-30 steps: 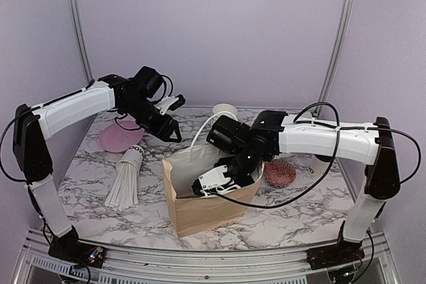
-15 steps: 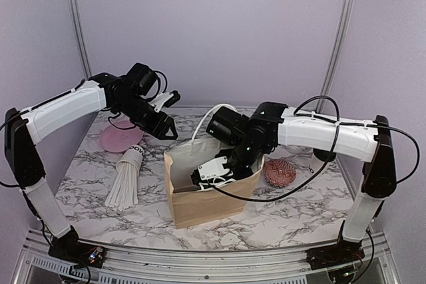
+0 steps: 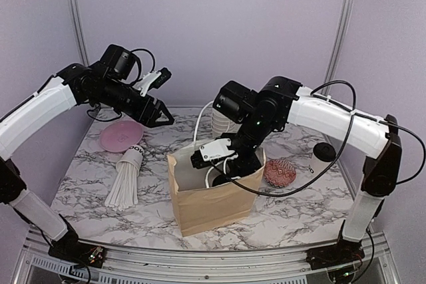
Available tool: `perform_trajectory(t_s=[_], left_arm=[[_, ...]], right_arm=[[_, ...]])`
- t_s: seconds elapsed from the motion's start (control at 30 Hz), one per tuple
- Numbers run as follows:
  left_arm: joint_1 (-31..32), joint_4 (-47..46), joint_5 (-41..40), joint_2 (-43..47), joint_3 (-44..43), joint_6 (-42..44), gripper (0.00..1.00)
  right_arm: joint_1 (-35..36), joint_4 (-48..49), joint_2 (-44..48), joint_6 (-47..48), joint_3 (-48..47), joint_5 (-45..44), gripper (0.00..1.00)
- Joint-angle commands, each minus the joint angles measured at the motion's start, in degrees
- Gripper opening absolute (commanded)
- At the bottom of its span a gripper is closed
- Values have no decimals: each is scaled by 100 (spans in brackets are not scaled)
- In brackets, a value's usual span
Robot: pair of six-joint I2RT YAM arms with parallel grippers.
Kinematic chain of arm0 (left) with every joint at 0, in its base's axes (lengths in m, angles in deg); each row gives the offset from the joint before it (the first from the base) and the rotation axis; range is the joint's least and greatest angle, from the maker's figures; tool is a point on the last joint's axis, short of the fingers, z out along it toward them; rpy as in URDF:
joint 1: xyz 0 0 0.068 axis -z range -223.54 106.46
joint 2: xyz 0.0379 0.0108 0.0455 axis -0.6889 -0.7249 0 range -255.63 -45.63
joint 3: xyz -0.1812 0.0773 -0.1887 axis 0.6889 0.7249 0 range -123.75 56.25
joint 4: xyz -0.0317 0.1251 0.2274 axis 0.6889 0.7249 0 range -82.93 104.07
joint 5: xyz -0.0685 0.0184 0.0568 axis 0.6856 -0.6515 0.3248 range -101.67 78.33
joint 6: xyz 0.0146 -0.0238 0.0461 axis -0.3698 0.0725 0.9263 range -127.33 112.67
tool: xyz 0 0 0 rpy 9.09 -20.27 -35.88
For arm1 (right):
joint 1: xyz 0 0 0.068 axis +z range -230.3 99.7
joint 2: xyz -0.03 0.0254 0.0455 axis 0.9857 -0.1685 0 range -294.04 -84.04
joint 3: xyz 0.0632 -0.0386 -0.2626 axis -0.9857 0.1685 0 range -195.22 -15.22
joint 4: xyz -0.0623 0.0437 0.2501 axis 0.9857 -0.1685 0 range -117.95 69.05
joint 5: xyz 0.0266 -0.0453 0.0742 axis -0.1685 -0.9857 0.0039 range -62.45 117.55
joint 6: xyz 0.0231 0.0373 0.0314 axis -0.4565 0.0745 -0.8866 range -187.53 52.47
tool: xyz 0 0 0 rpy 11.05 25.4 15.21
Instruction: Pack the takeout coffee
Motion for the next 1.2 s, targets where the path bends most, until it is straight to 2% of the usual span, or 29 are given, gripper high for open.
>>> perform_trajectory(t_s=[0.0,0.23,0.4,0.6,0.67,0.77,0.87,0.9,1.03,1.17], left_arm=[[388,-306,221,419,-21,36,68],[1107,-932,-74,404,53,-74,68],[1184,-1156,-375,55,-102,-299,68],[1236,-1366,164,-536,-503,-358,59],[1248,-1453,375,-725,-651,-385,49],[1246,-1496,471,-977,-959,-415,24],[1280,-1547,549,-980,-1180,-413,3],[1302,-1561,552,-946,-1209,-402,0],[1573,-1568,529,-707,-1018,-432,0],[2189,-1575,401,-362,-505,-514,0]], right_arm=[[-136,-401,74,203,-665,468,79],[-240,-339,389,403,-930,629,78],[-273,-275,699,538,-944,647,78],[-476,-209,1164,721,-974,548,78],[-641,-202,1338,788,-983,539,79],[-1098,-224,1588,895,-1007,611,79],[-1921,-108,1826,1001,-957,859,79],[-2277,-12,1900,1000,-886,961,79],[-3539,653,2180,694,-274,1119,78],[-4190,1204,2377,322,440,1243,78]])
